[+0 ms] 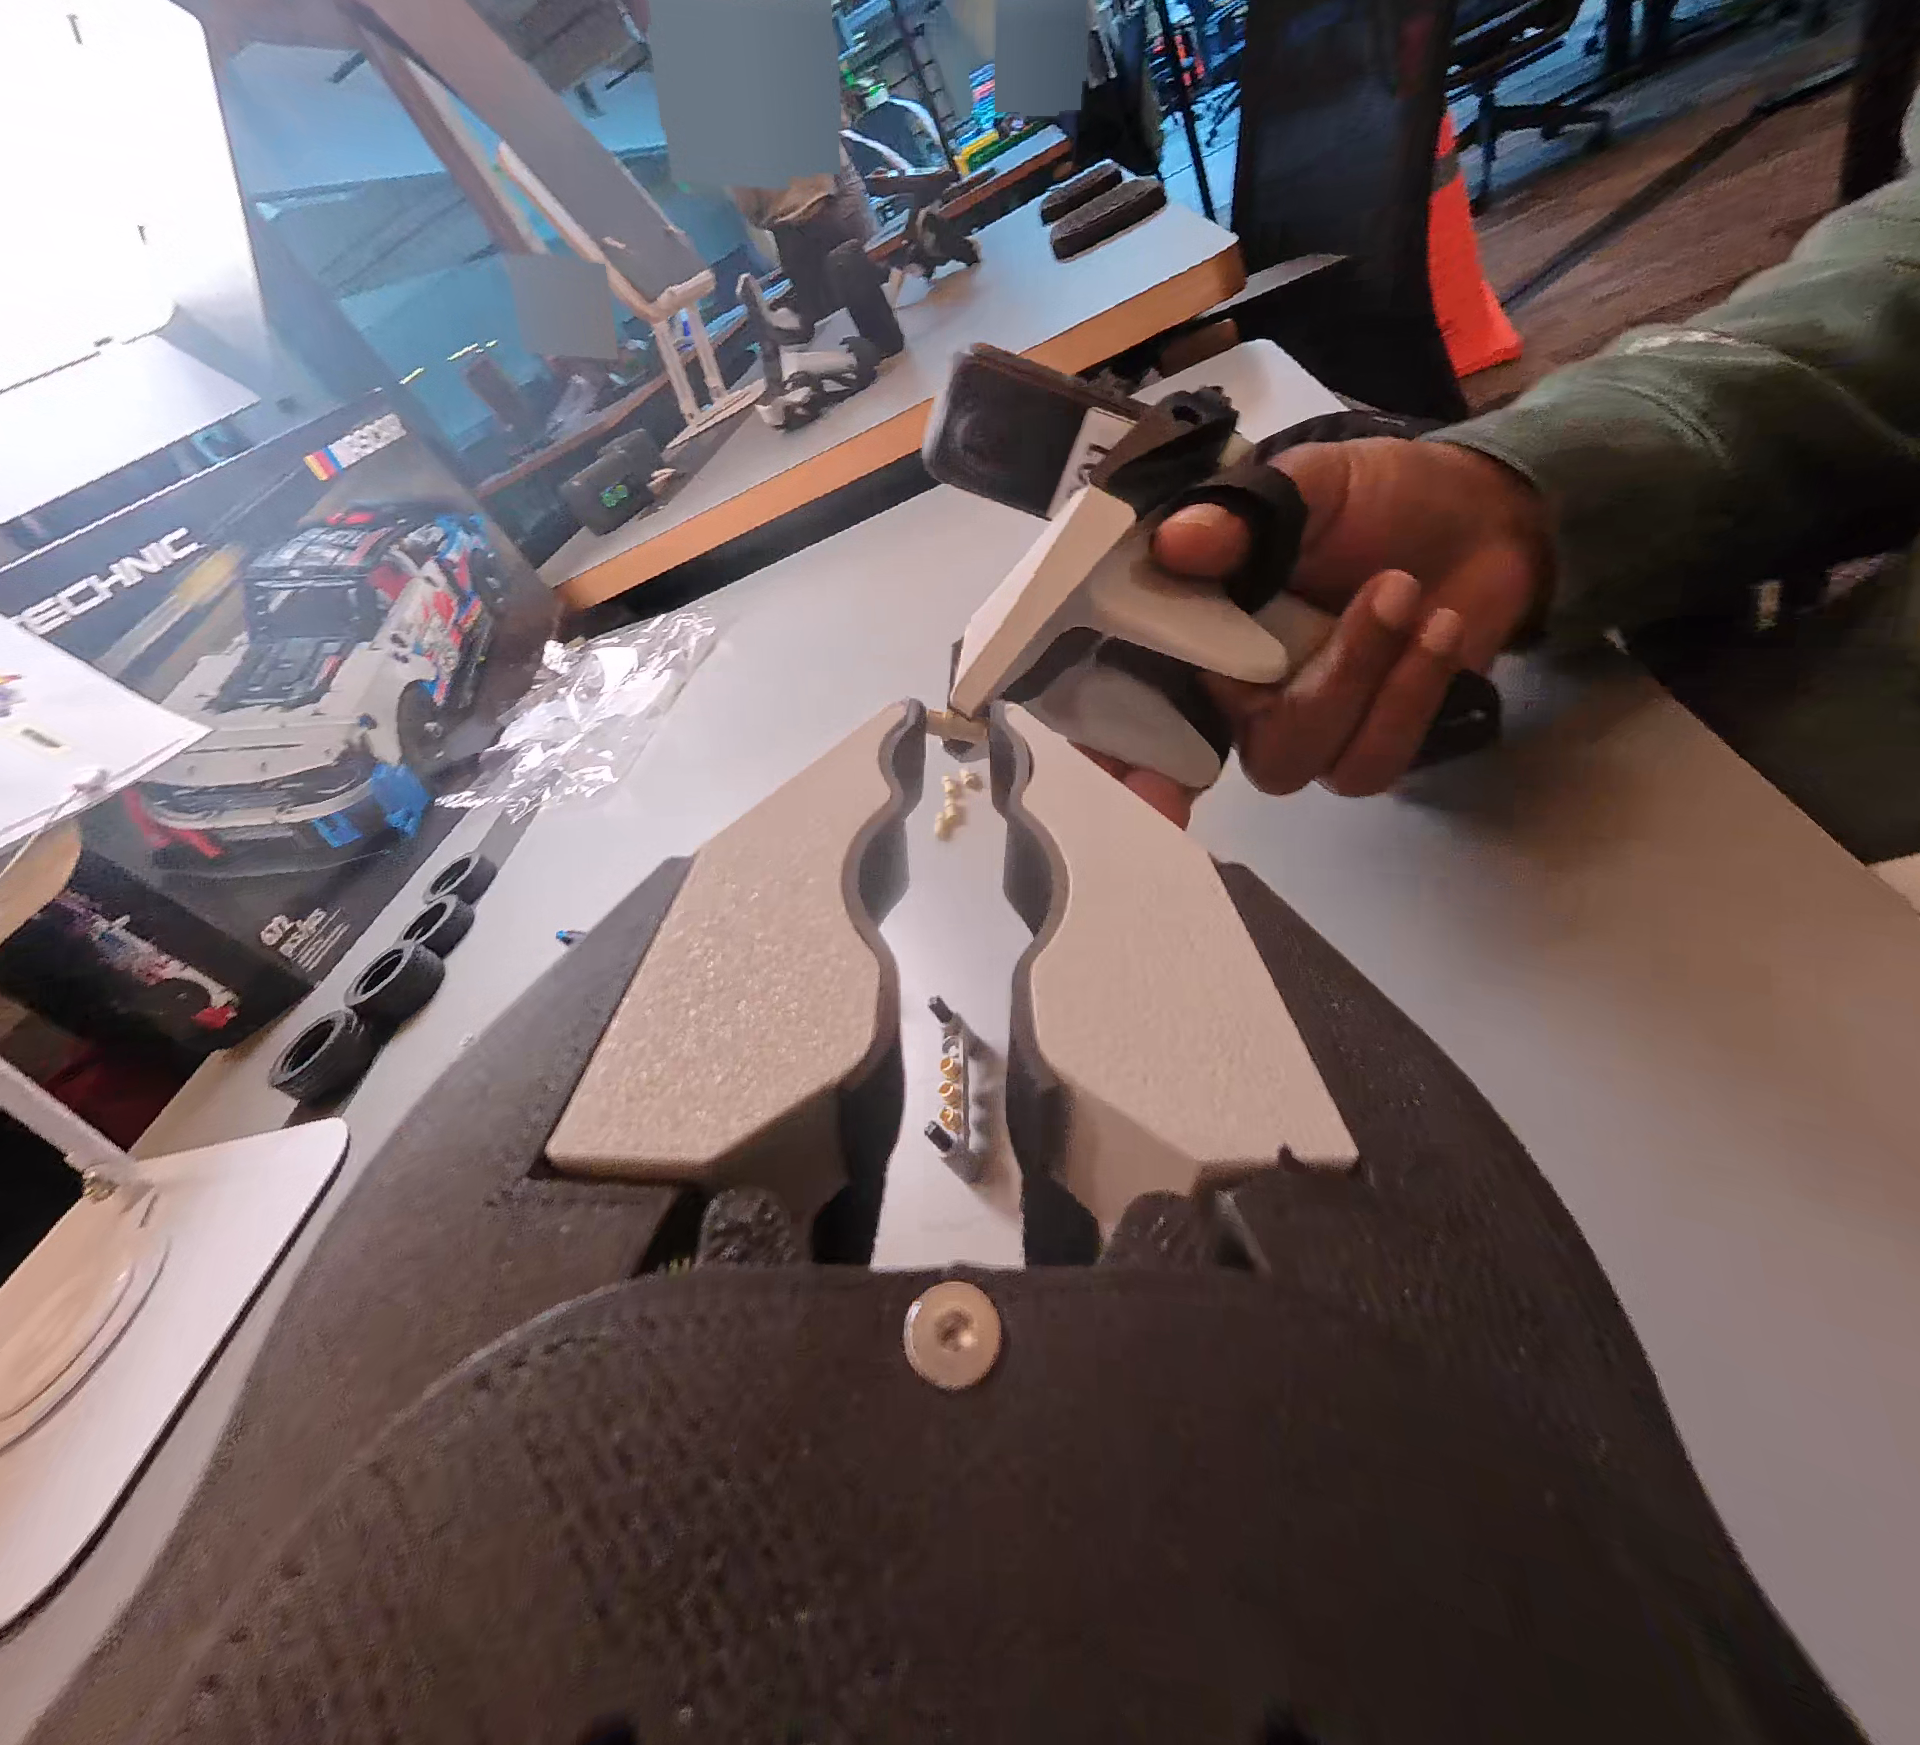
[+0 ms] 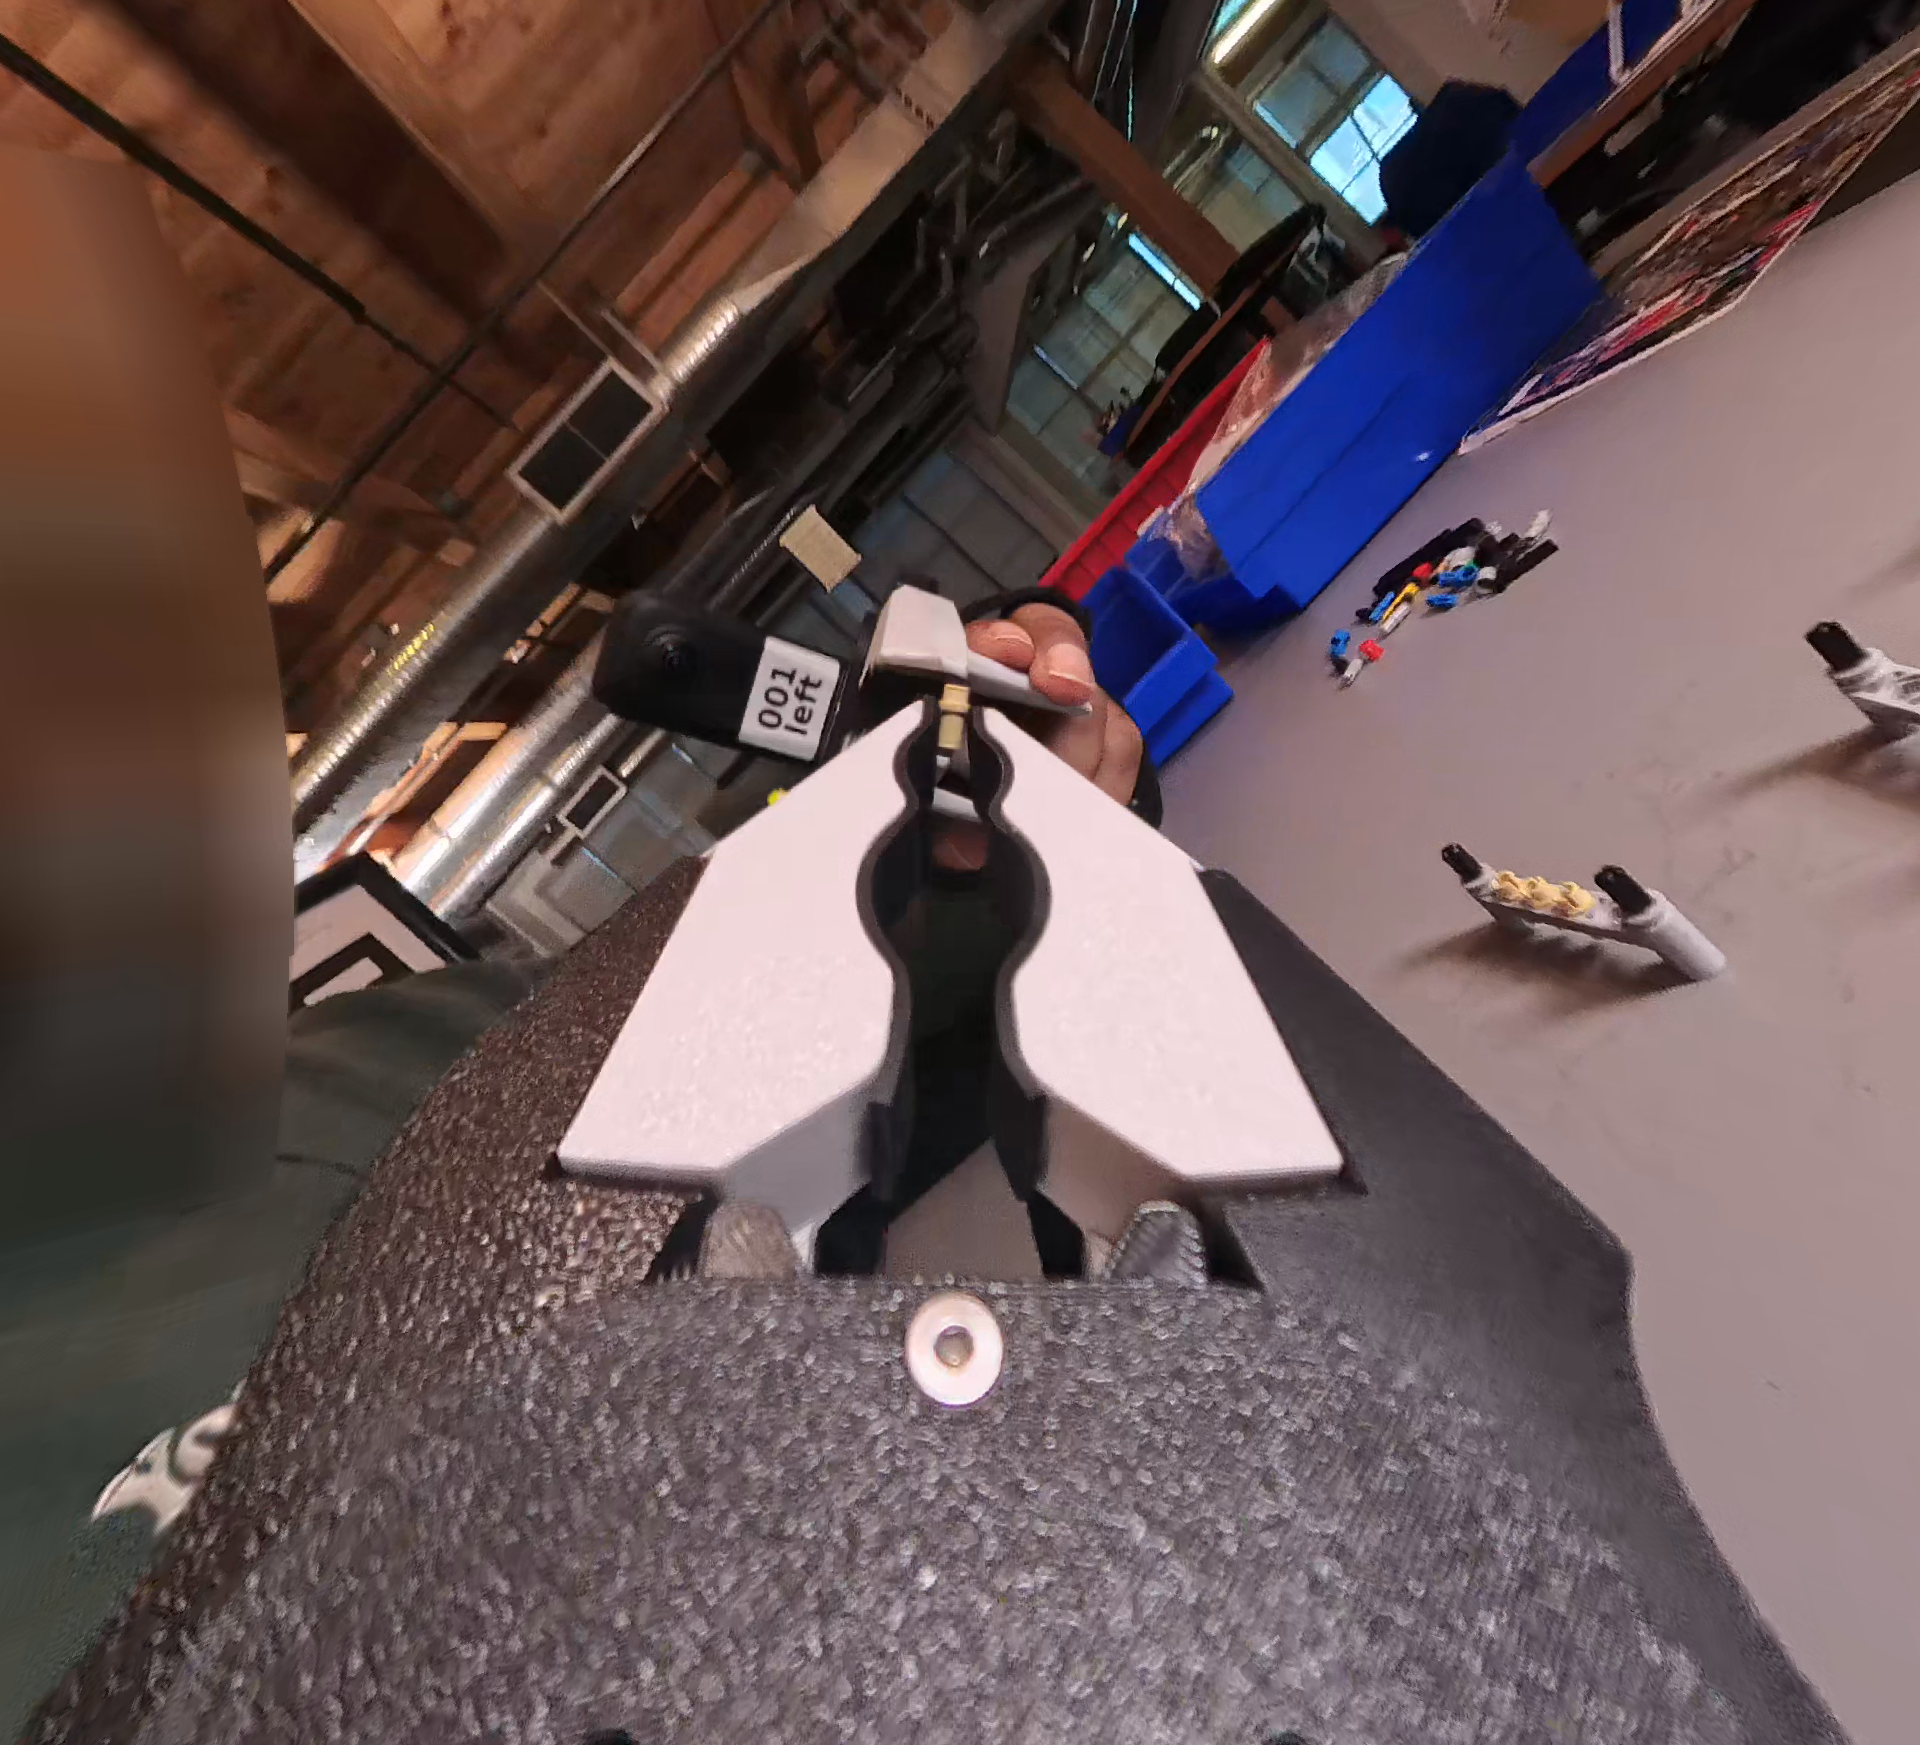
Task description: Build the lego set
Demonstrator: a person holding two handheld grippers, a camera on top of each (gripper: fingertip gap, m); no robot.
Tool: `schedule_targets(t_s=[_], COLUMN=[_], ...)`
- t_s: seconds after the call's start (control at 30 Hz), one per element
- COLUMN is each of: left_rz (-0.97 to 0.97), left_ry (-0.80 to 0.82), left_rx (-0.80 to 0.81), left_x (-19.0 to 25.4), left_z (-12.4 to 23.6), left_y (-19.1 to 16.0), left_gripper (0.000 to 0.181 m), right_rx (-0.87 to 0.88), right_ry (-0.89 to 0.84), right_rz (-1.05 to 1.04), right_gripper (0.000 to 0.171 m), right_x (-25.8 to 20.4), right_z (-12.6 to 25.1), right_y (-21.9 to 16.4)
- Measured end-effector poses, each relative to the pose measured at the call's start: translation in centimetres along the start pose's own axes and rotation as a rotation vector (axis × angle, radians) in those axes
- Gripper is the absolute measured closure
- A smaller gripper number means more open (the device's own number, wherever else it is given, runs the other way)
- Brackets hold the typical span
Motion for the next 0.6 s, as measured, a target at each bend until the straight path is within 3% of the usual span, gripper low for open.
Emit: schedule_targets(t_s=[0.23,0.37,0.5,0.6], left_rz=[-0.035,-0.043,-0.026,0.01], left_ry=[-0.103,-0.138,-0.112,-0.037], left_rx=[-0.011,-0.013,0.001,0.025], left_x=[1.4,1.9,1.7,0.6], left_z=[-0.3,-0.4,-0.5,-0.2], left_y=[-0.1,-0.1,-0.1,0.1], left_gripper=[0.171,0.171,0.171,0.168], right_rx=[-0.24,-0.274,-0.21,-0.054], right_ry=[-0.008,0.006,0.026,0.046], right_rz=[0.057,0.05,0.027,0.005], right_gripper=[0.166,0.167,0.168,0.168], right_x=[-0.3,-0.5,-0.3,-0.4], right_z=[0.8,1.1,1.1,0.7], right_y=[-0.4,-0.5,-0.4,0.2])
Point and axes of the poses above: each gripper's, where its closed fingertips meet, z back along the fingers, y out of its top, x = y × z across the jaws, the point moved 5 cm from there along z, back along the fingers, and after that the axes turned 2 degrees about -y, right-handed, at the moved point
